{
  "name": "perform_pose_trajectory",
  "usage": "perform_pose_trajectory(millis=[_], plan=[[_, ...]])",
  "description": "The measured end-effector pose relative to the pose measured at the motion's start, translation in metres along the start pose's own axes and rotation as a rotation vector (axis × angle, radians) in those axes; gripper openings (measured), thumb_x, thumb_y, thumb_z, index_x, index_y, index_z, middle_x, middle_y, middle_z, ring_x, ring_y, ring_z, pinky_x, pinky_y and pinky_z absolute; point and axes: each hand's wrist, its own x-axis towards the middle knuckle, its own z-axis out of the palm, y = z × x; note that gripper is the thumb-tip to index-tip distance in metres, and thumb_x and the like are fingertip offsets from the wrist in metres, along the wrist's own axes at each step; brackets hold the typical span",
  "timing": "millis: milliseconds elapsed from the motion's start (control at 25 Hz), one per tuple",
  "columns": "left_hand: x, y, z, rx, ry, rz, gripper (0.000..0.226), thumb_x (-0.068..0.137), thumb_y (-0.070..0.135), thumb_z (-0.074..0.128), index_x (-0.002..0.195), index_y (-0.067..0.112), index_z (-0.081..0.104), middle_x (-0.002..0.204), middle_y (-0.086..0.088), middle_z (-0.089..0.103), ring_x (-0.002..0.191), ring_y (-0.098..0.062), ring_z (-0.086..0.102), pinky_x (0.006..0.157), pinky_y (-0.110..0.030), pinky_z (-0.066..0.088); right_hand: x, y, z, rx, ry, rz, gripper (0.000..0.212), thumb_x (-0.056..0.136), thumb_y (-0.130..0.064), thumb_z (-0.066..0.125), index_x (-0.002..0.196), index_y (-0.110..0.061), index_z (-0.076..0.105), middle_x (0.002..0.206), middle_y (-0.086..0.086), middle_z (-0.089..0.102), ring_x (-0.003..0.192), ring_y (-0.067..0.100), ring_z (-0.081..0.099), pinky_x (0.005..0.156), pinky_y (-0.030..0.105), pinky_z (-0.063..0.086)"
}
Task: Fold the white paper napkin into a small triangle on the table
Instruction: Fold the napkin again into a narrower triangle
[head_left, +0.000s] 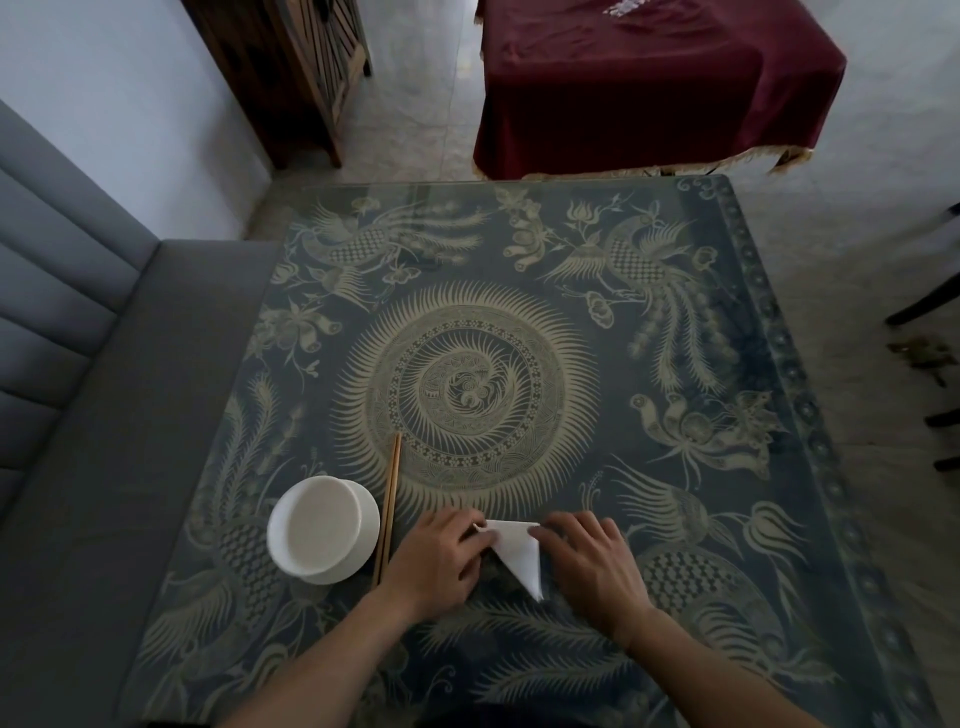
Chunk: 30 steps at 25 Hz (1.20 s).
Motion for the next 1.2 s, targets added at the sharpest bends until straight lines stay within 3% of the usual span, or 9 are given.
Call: perform_pose_trajectory(millis=[120,240,400,600,800,1200], plan=[[-0.018,0.009,0.011,0.091,-0.124,0.147,0.054,0.089,0.039,0.054,0.14,0.021,0.05,0.144,-0.004,0.049,0.132,-0.022,0.045,0.107,-0.042,0.039,-0.013,-0.01,0.01,-0.045,-0.056,-0.101,0.053,0.083,-0.028,0.063,0.134,-0.016,0.055,0.136,0.004,0.057,0.121,0.026,0.054,0.093,0.04,0.045],[-0.03,0.014,0.02,0.155,-0.207,0.121,0.07,0.091,0.047,0.047,0.153,0.018,0.031,0.161,-0.005,0.028,0.148,-0.022,0.022,0.119,-0.045,0.018,-0.03,-0.013,0.022,-0.133,-0.158,-0.161,0.063,0.093,-0.046,0.048,0.146,-0.013,0.042,0.153,0.008,0.04,0.141,0.027,0.036,0.109,0.049,0.026],[-0.035,0.012,0.019,0.19,-0.243,0.068,0.074,0.093,0.052,0.044,0.155,0.016,0.026,0.163,-0.005,0.02,0.15,-0.02,0.014,0.114,-0.049,0.009,-0.04,-0.007,0.021,-0.197,-0.242,-0.147,0.069,0.097,-0.06,0.036,0.149,-0.015,0.036,0.157,0.011,0.03,0.145,0.029,0.025,0.108,0.056,0.019],[-0.032,0.015,0.017,0.2,-0.264,0.038,0.078,0.092,0.054,0.044,0.156,0.014,0.022,0.164,-0.006,0.016,0.151,-0.021,0.01,0.114,-0.05,0.009,-0.035,-0.005,0.014,-0.213,-0.255,-0.151,0.07,0.098,-0.061,0.033,0.151,-0.016,0.033,0.159,0.01,0.026,0.146,0.031,0.022,0.108,0.057,0.018],[-0.023,0.025,0.022,0.202,-0.236,-0.035,0.074,0.102,0.056,0.026,0.157,0.012,0.005,0.165,-0.005,0.001,0.151,-0.019,-0.005,0.116,-0.047,0.003,-0.021,-0.012,0.014,-0.229,-0.288,-0.132,0.076,0.097,-0.063,0.036,0.152,-0.011,0.028,0.159,0.009,0.025,0.146,0.029,0.02,0.108,0.055,0.016],[-0.03,0.02,0.022,0.247,-0.205,-0.088,0.07,0.101,0.055,0.035,0.153,0.008,0.028,0.162,-0.007,0.02,0.149,-0.021,0.019,0.112,-0.048,0.014,-0.019,-0.006,0.014,-0.226,-0.344,-0.108,0.071,0.097,-0.063,0.033,0.152,-0.019,0.03,0.159,0.007,0.027,0.145,0.03,0.022,0.106,0.063,0.015]])
